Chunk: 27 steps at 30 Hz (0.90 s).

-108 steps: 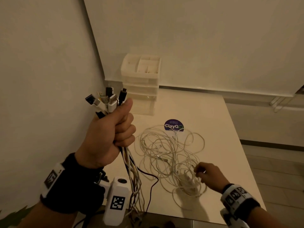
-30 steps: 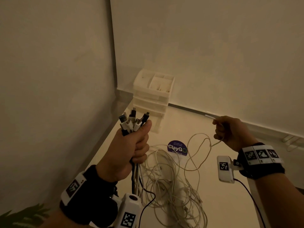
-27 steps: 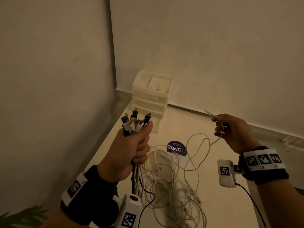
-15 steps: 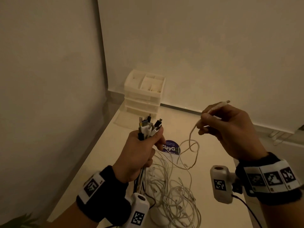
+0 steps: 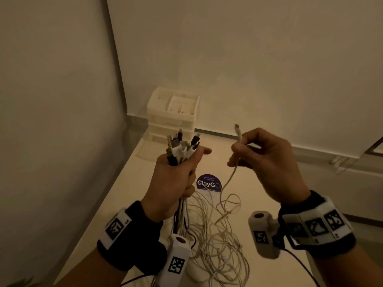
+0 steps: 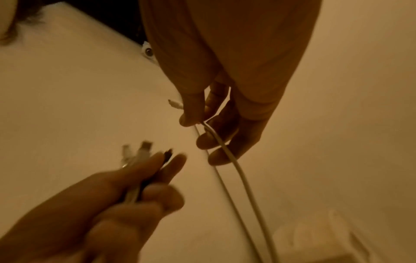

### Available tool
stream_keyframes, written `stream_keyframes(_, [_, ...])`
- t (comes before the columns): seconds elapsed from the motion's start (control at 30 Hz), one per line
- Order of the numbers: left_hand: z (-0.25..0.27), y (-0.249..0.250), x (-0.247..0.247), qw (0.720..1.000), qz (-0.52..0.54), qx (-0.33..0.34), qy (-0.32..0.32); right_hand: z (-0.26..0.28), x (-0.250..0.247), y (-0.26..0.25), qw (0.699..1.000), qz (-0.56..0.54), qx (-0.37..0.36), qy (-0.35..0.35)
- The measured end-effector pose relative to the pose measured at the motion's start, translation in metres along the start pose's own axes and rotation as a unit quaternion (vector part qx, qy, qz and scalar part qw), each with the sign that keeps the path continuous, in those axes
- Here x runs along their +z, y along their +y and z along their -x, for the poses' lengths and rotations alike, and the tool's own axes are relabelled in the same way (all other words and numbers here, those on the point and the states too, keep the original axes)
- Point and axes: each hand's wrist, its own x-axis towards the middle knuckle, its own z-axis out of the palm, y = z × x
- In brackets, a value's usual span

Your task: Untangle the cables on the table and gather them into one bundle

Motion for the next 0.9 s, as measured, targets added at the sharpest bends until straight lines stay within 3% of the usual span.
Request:
stream_keyframes(0.17, [-0.002,0.0,0.006,0.999,0.001,0.042,-0.013,0.018,0.042,0.008,0.997,-0.053,0.047,-0.027])
stream_keyframes(0.3, [0.001,-0.001,0.002,0.998,-0.02,0.056,0.01,0.025,0.055,0.009,0.993,-0.099,0.063,-0.011])
stream_keyframes(0.4, [0.003,0.002,0.003,0.996,-0.041,0.065,0.033,0.03,0.057,0.009,0.99,-0.119,0.067,-0.044])
stream_keyframes(0.57, [-0.008,0.021,-0.014,0.985,0.017,0.102,0.134,0.064,0.06,0.05,0.983,0.036,0.063,-0.168])
stream_keyframes(0.67, [-0.01,0.035,-0.032,0.971,0.009,0.158,0.181,0.086,0.048,0.096,0.961,0.163,0.031,-0.222])
stream_keyframes(0.77, [-0.007,0.041,-0.042,0.96,0.007,0.2,0.196,0.094,0.031,0.134,0.949,0.24,0.01,-0.203])
stream_keyframes(0.9, [-0.003,0.04,-0.043,0.963,0.032,0.197,0.179,0.089,0.015,0.17,0.924,0.326,0.03,-0.196])
